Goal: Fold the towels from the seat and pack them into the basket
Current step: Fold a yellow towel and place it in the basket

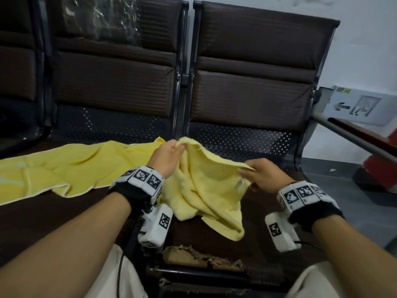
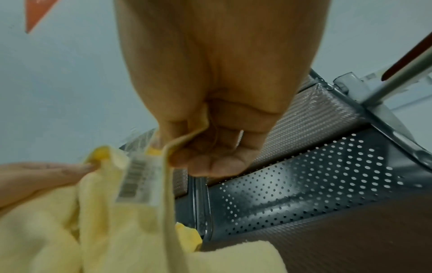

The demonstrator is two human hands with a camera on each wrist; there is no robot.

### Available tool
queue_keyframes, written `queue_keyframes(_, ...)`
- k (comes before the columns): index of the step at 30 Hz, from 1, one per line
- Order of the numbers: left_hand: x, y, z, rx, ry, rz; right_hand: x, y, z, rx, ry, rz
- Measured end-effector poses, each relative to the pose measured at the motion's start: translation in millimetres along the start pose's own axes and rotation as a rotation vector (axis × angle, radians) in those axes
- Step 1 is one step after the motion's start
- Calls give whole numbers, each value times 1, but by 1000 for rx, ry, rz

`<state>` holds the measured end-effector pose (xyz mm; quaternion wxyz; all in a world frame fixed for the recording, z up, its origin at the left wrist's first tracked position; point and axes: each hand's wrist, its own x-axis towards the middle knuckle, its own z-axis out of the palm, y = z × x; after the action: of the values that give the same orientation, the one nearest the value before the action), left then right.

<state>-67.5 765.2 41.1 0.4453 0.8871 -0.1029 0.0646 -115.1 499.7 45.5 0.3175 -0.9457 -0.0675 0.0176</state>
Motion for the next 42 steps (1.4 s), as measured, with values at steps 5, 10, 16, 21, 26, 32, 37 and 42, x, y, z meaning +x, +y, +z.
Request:
queue_keyframes(5,-8,7,10,-115,-331,138,5,-30,12,335,140,-83)
queue_keyframes(10,-15,12,9,-240,-406,221,15,-50,37,537,89,-1)
queue_keyframes(16,-17,7,-4,-446,-364,289,17,-65,41,442,-242,-78)
queue_keyframes(21,-15,-6,-9,-540,-268,144,9,-69,31,545,-130,-124)
queue_keyframes(26,-24,-10,-6,-411,-474,62,-3,-67,12,818,158,-156)
queue_keyframes(32,-35,-9,3,25,-514,201,-25,-60,-13,996,333,-177)
queue_keyframes(37,-32,33,-8,-362,-207,294,-31,-49,-36,1178,531,-162)
queue_keyframes(42,-35,40,-2,-282,-116,335,-20,-19,-23,500,591,56)
